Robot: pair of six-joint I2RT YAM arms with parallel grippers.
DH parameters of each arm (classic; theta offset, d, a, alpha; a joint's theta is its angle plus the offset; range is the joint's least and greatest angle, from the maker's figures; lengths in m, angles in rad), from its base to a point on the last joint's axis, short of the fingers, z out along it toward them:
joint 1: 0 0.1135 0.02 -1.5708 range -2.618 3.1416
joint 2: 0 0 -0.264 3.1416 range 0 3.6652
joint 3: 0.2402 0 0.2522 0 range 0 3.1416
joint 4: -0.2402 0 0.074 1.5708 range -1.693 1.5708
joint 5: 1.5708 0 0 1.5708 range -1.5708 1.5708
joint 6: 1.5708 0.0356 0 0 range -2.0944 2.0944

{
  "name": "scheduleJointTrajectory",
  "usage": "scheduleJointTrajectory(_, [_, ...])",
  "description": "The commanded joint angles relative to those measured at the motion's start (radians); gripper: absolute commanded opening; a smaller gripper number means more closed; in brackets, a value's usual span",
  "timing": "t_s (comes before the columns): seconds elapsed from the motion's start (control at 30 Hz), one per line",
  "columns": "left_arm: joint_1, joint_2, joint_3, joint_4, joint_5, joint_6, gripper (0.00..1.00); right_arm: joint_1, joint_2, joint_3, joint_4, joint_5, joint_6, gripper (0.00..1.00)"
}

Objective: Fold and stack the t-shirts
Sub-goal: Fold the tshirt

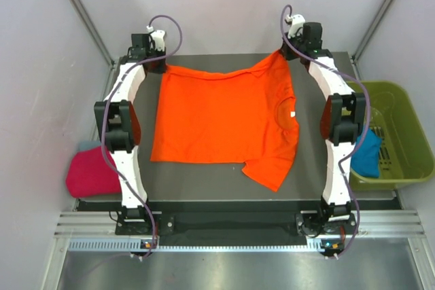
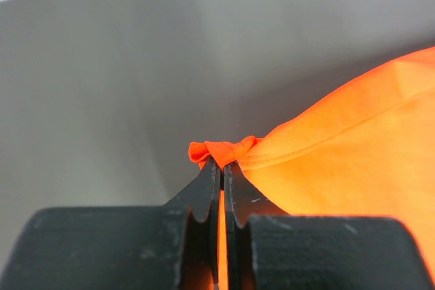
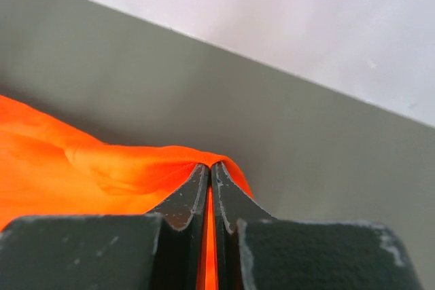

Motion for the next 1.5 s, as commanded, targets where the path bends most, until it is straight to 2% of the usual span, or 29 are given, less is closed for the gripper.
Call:
scheduleJointTrajectory(0.0, [0.006,-0.084,-0.017,-0.036,0.056,-0.029,0.00,0.008,-0.106,-0.018,0.010,-0.035,-0.012,0.00])
scheduleJointTrajectory(0.33, [0.006,-0.162,-0.129,-0.074,0.005,-0.013,0.00,0.011,-0.160,-0.104,-0.025,-0.038,-0.038,0.00])
scheduleJointTrajectory(0.5, [0.006,-0.121,-0.131,-0.074,0.004,-0.042,0.04,0.012,-0.148,-0.118,-0.021,-0.040,-0.038,0.00])
scheduleJointTrajectory(0.53, [0.004,-0.111,-0.128,-0.073,0.001,-0.050,0.12,0.015,-0.142,-0.113,-0.019,-0.039,-0.035,0.00])
scheduleJointTrajectory(0.7, [0.004,-0.064,-0.088,-0.070,0.010,-0.073,0.35,0.018,-0.102,-0.080,-0.013,-0.039,-0.032,0.00])
scheduleJointTrajectory(0.77, [0.004,-0.059,-0.074,-0.065,0.007,-0.098,0.53,0.021,-0.094,-0.070,-0.007,-0.038,-0.030,0.00])
scheduleJointTrajectory(0.9, [0.004,-0.018,-0.040,-0.059,0.025,-0.127,0.58,0.025,-0.079,-0.066,-0.004,-0.033,-0.024,0.00])
scheduleJointTrajectory(1.0, [0.007,0.057,0.045,-0.097,0.037,-0.133,0.58,0.032,-0.074,-0.064,-0.002,-0.033,-0.024,0.00])
scheduleJointTrajectory(1.03, [0.011,0.079,0.111,-0.146,0.030,-0.160,0.57,0.034,-0.073,-0.064,-0.002,-0.033,-0.026,0.00])
scheduleJointTrajectory(1.1, [0.015,0.097,0.138,-0.186,0.022,-0.183,0.52,0.038,-0.074,-0.063,-0.001,-0.033,-0.026,0.00])
scheduleJointTrajectory(1.17, [0.027,0.081,0.098,-0.206,0.042,-0.214,0.47,0.038,-0.076,-0.063,-0.001,-0.035,-0.024,0.00])
scheduleJointTrajectory(1.2, [0.038,0.029,0.011,-0.237,0.097,-0.231,0.34,0.041,-0.076,-0.061,-0.001,-0.033,-0.024,0.00])
scheduleJointTrajectory(1.47, [0.052,0.008,-0.094,-0.249,0.133,-0.251,0.33,0.046,-0.062,-0.049,0.001,-0.035,-0.020,0.00])
